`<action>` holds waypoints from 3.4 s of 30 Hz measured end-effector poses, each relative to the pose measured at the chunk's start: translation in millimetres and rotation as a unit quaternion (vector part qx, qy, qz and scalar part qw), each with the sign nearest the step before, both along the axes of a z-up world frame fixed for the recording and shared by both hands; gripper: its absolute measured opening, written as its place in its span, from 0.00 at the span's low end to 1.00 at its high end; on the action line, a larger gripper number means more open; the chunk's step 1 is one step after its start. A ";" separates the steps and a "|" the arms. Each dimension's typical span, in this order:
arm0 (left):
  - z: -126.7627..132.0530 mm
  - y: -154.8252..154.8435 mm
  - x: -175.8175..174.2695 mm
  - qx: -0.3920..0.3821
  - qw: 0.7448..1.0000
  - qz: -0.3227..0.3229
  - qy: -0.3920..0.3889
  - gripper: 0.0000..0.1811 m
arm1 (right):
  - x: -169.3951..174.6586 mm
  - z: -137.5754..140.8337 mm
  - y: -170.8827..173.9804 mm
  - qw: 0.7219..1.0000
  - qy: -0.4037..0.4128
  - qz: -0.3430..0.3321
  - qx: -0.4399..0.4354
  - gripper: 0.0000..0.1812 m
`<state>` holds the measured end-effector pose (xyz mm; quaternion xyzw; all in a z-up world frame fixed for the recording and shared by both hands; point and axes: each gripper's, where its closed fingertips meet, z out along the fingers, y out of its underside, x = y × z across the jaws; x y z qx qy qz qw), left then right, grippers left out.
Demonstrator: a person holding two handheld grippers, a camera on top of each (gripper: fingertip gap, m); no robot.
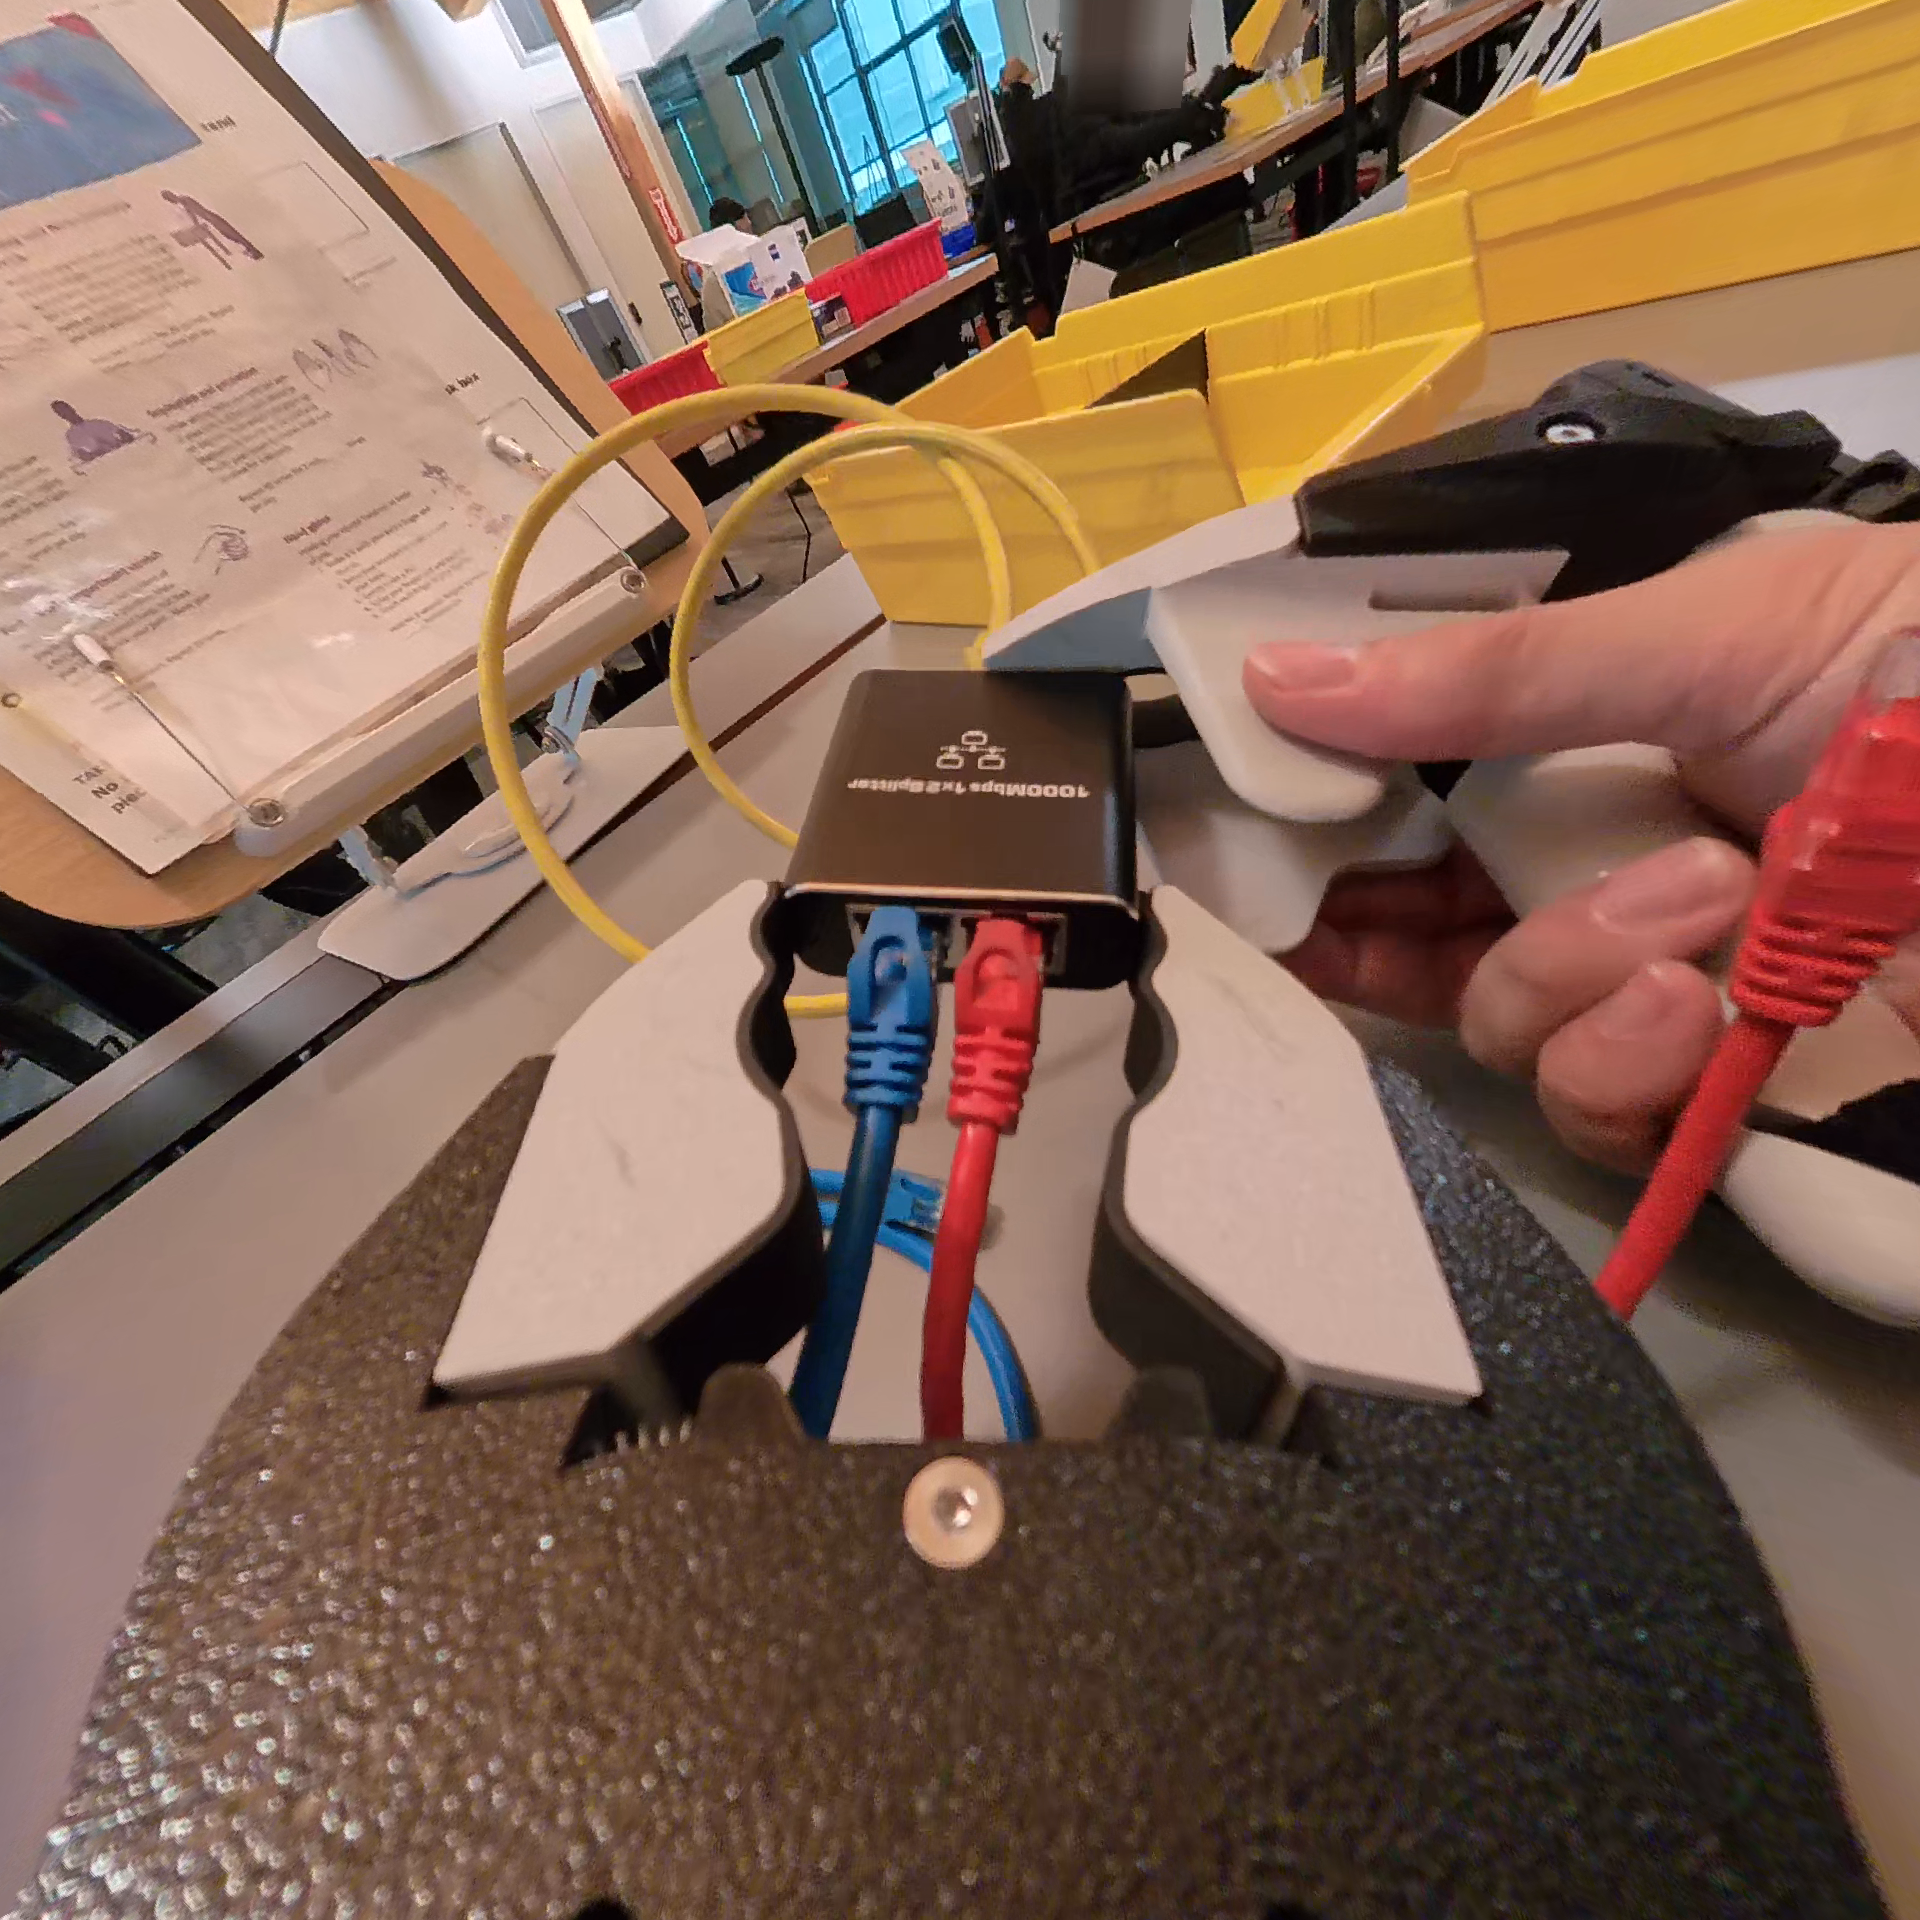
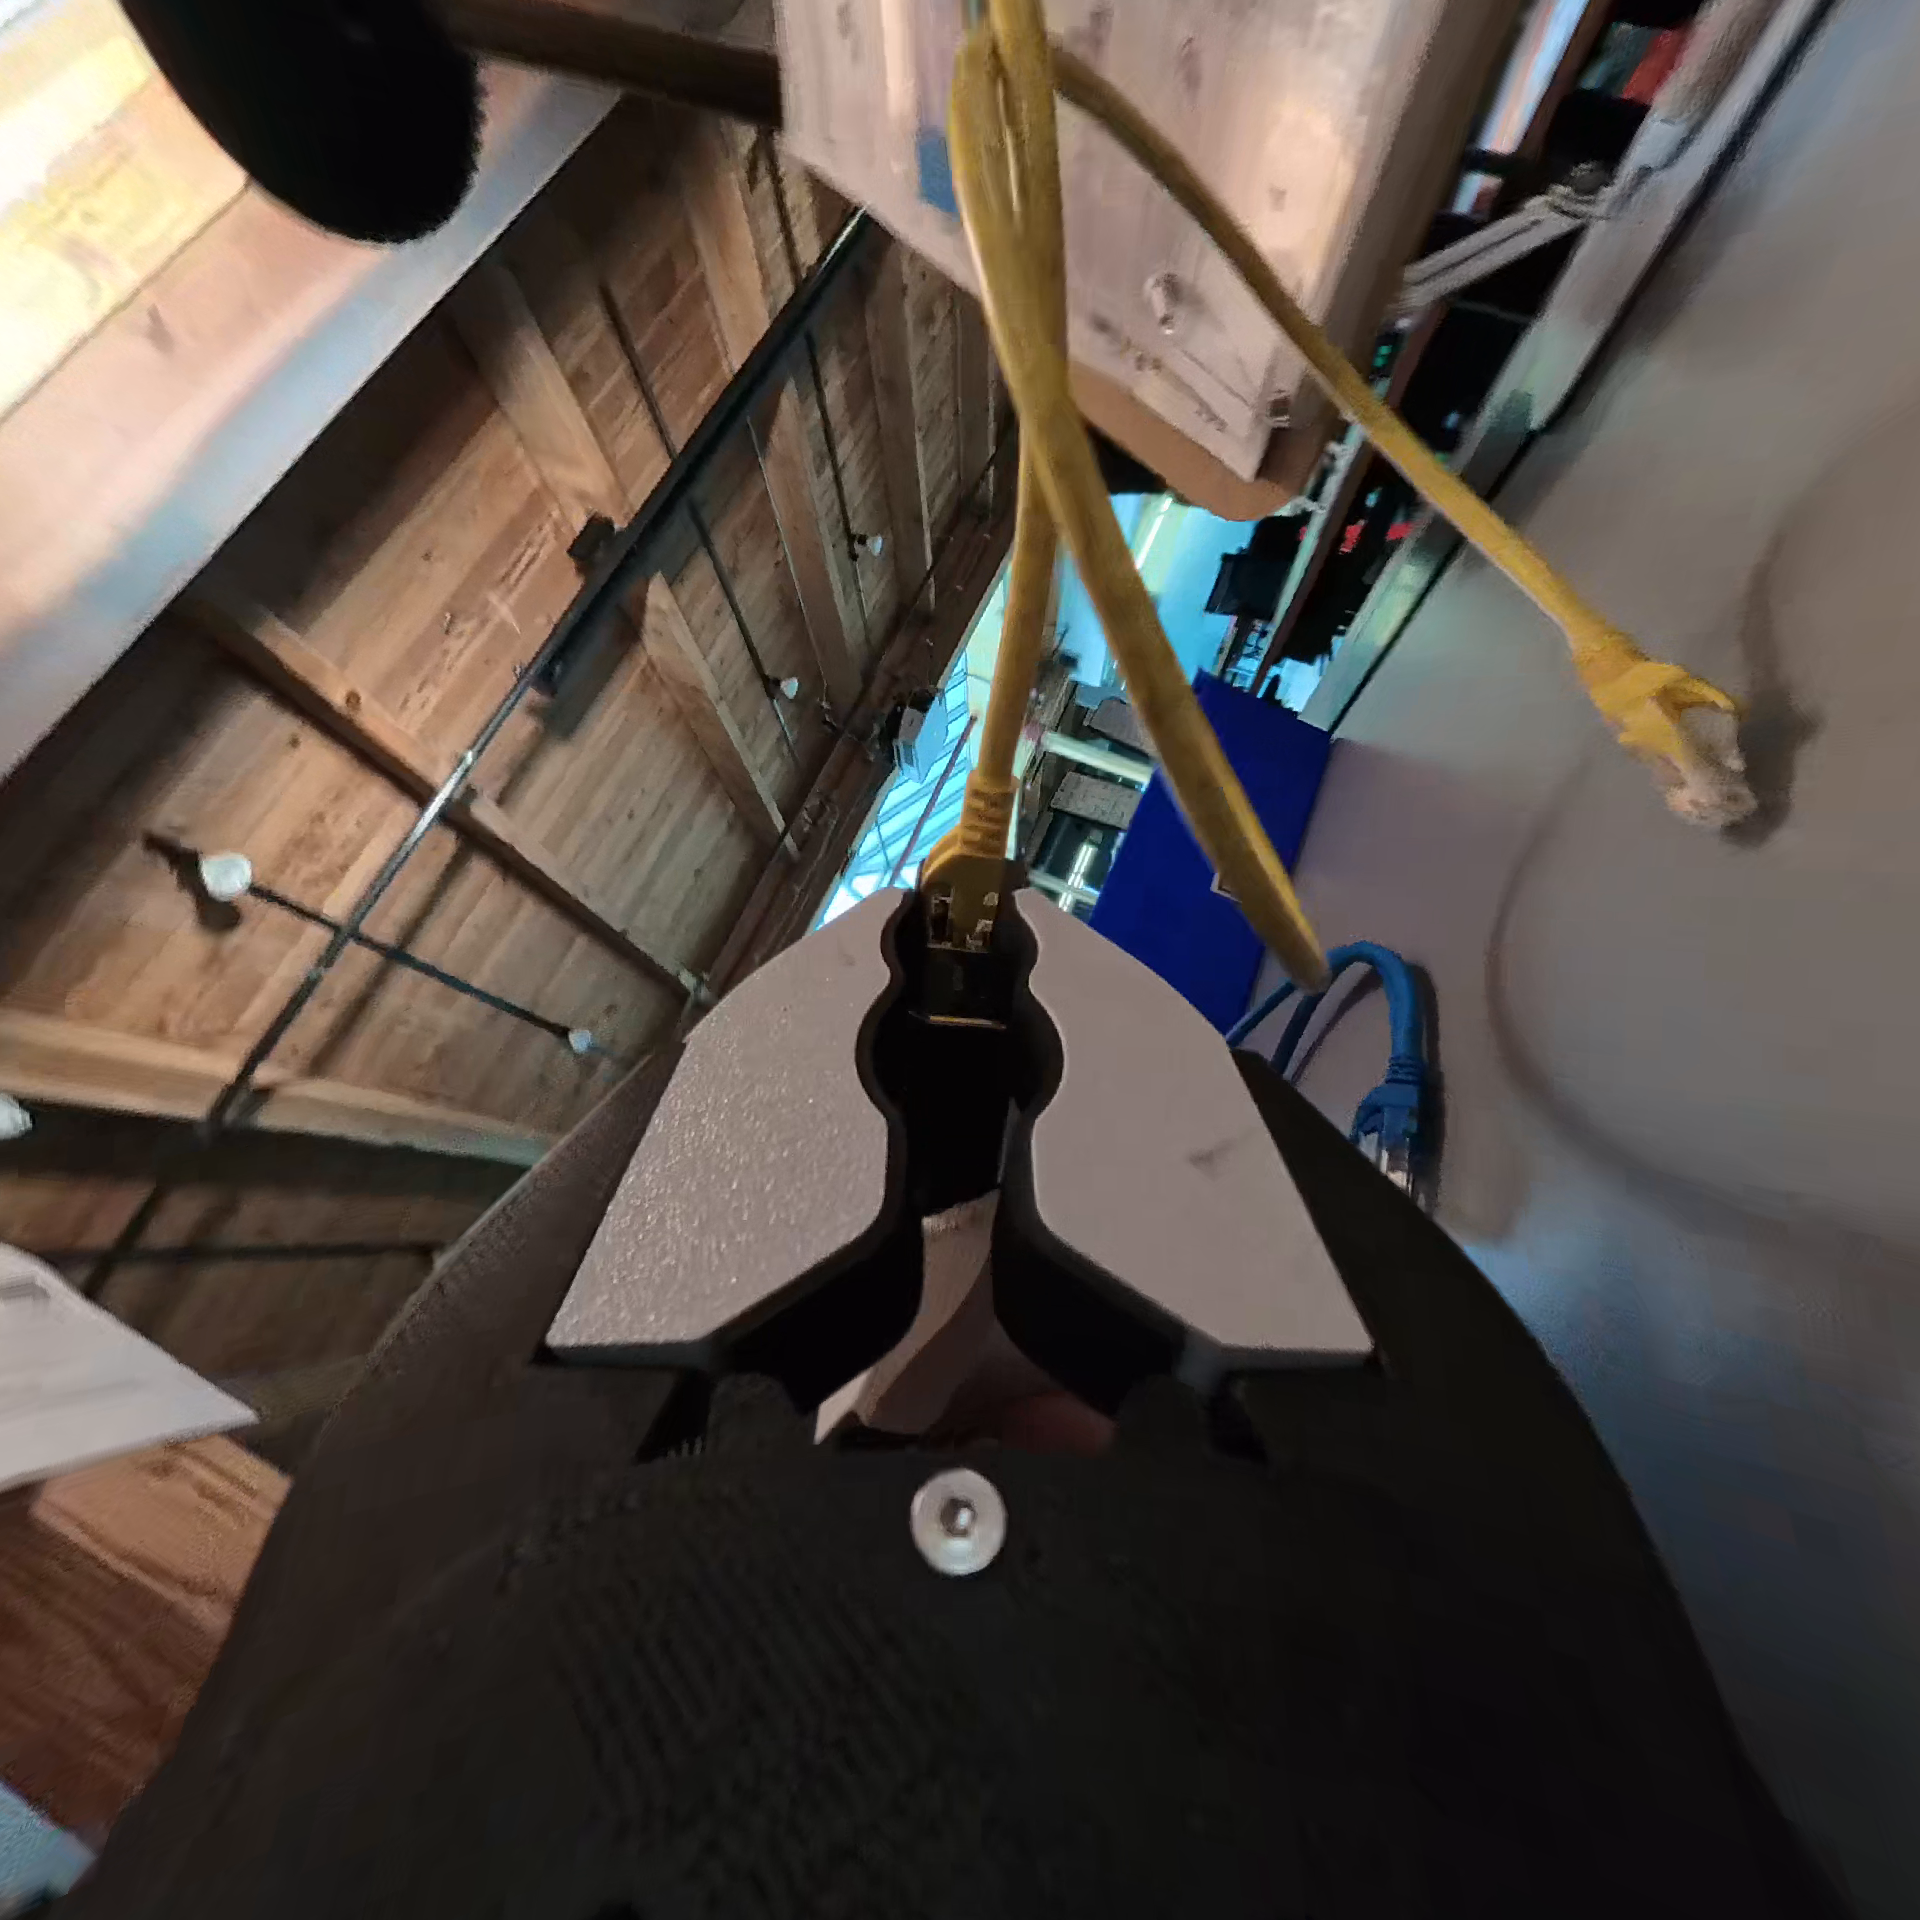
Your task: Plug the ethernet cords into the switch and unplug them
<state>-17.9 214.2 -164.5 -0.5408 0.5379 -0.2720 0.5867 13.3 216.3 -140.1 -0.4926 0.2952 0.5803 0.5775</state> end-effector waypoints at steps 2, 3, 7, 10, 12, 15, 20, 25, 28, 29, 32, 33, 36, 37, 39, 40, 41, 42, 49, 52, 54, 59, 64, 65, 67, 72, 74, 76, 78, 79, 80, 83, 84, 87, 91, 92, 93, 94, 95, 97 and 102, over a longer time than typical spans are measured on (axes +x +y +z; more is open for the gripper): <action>4.3 -0.5 -0.9 0.002 1.000 -0.004 -0.015 0.34 | -2.0 4.1 -0.9 0.999 -0.028 0.010 0.019 0.07; 5.4 -0.4 -1.1 0.002 1.000 -0.005 -0.020 0.34 | -2.7 5.7 -1.3 0.999 -0.034 0.013 0.028 0.07; 6.5 0.1 -0.9 0.011 1.000 0.001 -0.025 0.34 | -1.5 3.6 0.7 0.998 -0.053 0.014 0.042 0.05; 3.7 2.6 -1.0 0.001 1.000 0.007 -0.020 0.34 | -2.0 2.6 4.2 0.996 -0.073 0.019 0.046 0.05; 5.3 3.9 -2.5 -0.002 1.000 0.008 -0.028 0.34 | 6.3 7.1 5.0 0.996 -0.064 0.006 0.056 0.05; 7.9 2.0 -4.8 -0.005 0.999 -0.004 -0.045 0.34 | 20.1 14.3 6.5 0.990 -0.131 -0.004 0.057 0.06; 18.2 15.3 -15.8 -0.015 0.996 0.024 -0.087 0.34 | 15.3 43.0 -3.0 0.957 -0.280 0.037 0.065 0.06; 28.7 21.0 -25.9 0.002 0.992 0.033 -0.119 0.34 | 55.1 99.4 -22.0 0.910 -0.408 -0.002 0.078 0.06; 33.4 15.4 -25.5 0.008 0.991 0.009 -0.132 0.34 | 88.9 130.3 -35.0 0.870 -0.488 -0.023 0.062 0.06; 33.5 15.1 -25.5 0.010 0.991 0.008 -0.132 0.34 | 102.8 138.5 -39.7 0.856 -0.514 -0.029 0.051 0.06; 29.3 16.6 -24.3 0.007 0.993 0.009 -0.119 0.34 | 146.2 156.6 -56.4 0.821 -0.570 -0.024 0.017 0.06; 28.9 17.1 -24.5 0.005 0.993 0.009 -0.119 0.34 | 162.0 160.5 -61.8 0.814 -0.581 -0.023 0.004 0.06; 28.5 18.0 -24.6 -0.005 0.993 0.005 -0.122 0.34 | 216.0 163.0 -73.8 0.790 -0.610 -0.049 -0.045 0.06; 27.9 18.4 -24.4 -0.008 0.993 0.004 -0.122 0.34 | 231.9 160.7 -76.2 0.786 -0.613 -0.055 -0.061 0.06; 27.2 19.0 -24.3 -0.012 0.993 0.004 -0.121 0.34 | 258.7 149.9 -77.8 0.782 -0.615 -0.061 -0.088 0.05; 27.2 19.1 -24.3 -0.013 0.993 0.004 -0.121 0.34 | 269.5 141.2 -77.2 0.782 -0.612 -0.057 -0.102 0.05; 27.1 18.9 -24.3 -0.013 0.993 0.003 -0.121 0.34 | 278.9 130.8 -76.1 0.782 -0.610 -0.051 -0.116 0.05; 27.0 18.9 -24.2 -0.014 0.993 0.002 -0.121 0.34 | 287.8 120.6 -74.3 0.784 -0.605 -0.049 -0.130 0.05; 25.2 18.9 -23.6 -0.015 0.993 -0.001 -0.117 0.34 | 340.4 60.1 -55.0 0.803 -0.551 -0.069 -0.216 0.05; 24.9 18.3 -23.0 -0.015 0.993 -0.002 -0.115 0.34 | 361.4 27.1 -49.0 0.788 -0.546 -0.066 -0.277 0.06; 24.9 18.0 -22.8 -0.015 0.993 -0.003 -0.115 0.34 | 377.6 9.7 -46.9 0.754 -0.568 -0.080 -0.320 0.06; 24.2 17.9 -22.4 -0.018 0.993 -0.005 -0.114 0.34 | 393.2 -16.5 -38.6 0.681 -0.623 -0.068 -0.379 0.07; 23.8 18.3 -22.5 -0.022 0.993 -0.006 -0.114 0.34 | 406.6 -13.8 -39.9 0.528 -0.740 -0.070 -0.411 0.07; 23.8 18.3 -22.4 -0.022 0.993 -0.006 -0.114 0.34 | 404.5 -11.7 -38.8 0.512 -0.755 -0.070 -0.405 0.06; 23.6 18.0 -22.1 -0.024 0.993 -0.008 -0.114 0.34 | 398.8 -17.9 -39.3 0.518 -0.744 -0.048 -0.419 0.08; 23.3 17.8 -22.1 -0.025 0.993 -0.010 -0.114 0.34 | 377.1 -9.1 -37.2 0.565 -0.707 -0.047 -0.422 0.38; 22.6 17.8 -21.9 -0.027 0.993 -0.011 -0.112 0.34 | 355.4 4.9 -38.0 0.595 -0.687 -0.046 -0.415 0.50; 22.1 17.4 -21.2 -0.029 0.993 -0.015 -0.110 0.34 | 297.9 24.9 -26.4 0.671 -0.662 -0.014 -0.335 0.51; 20.9 14.5 -18.9 -0.032 0.994 -0.031 -0.104 0.34 | 210.8 39.5 -22.2 0.744 -0.624 0.090 -0.220 0.51; 20.1 11.7 -17.6 -0.032 0.994 -0.046 -0.098 0.34 | 164.9 45.4 -24.1 0.776 -0.590 0.151 -0.163 0.50; 18.9 6.7 -16.0 -0.033 0.993 -0.071 -0.090 0.34 | 121.1 49.0 -29.5 0.800 -0.548 0.219 -0.114 0.48; 17.7 -23.4 -18.3 -0.042 0.976 -0.203 -0.067 0.34 | 18.7 53.6 -49.3 0.832 -0.385 0.399 -0.026 0.41; 17.8 -35.7 -23.1 -0.036 0.965 -0.252 -0.058 0.34 | -4.6 49.8 -53.3 0.827 -0.345 0.443 -0.020 0.40; 14.6 -59.4 -38.6 -0.004 0.941 -0.338 -0.022 0.34 | -56.4 30.5 -64.6 0.785 -0.284 0.549 -0.026 0.40; 1.2 -63.5 -46.2 0.062 0.935 -0.346 0.041 0.34 | -93.5 2.2 -83.1 0.703 -0.281 0.651 -0.062 0.34; -2.0 -63.5 -46.7 0.078 0.934 -0.344 0.054 0.34 | -97.6 -4.4 -82.9 0.691 -0.288 0.659 -0.073 0.31; -4.9 -63.7 -47.2 0.090 0.932 -0.344 0.065 0.34 | -99.4 -11.9 -80.5 0.683 -0.301 0.660 -0.085 0.25; -7.0 -64.0 -47.5 0.097 0.931 -0.345 0.073 0.34 | -98.8 -19.5 -79.0 0.673 -0.321 0.661 -0.086 0.17; -8.0 -64.8 -48.4 0.100 0.929 -0.349 0.076 0.34 | -98.7 -23.8 -79.4 0.663 -0.328 0.667 -0.085 0.16; -14.3 -64.6 -49.9 0.103 0.925 -0.353 0.095 0.34 | -99.1 -33.5 -78.2 0.653 -0.335 0.674 -0.089 0.14; -21.2 -42.5 -53.9 0.078 0.942 -0.302 0.120 0.40 | -100.9 -35.5 -60.1 0.720 -0.284 0.628 -0.079 0.14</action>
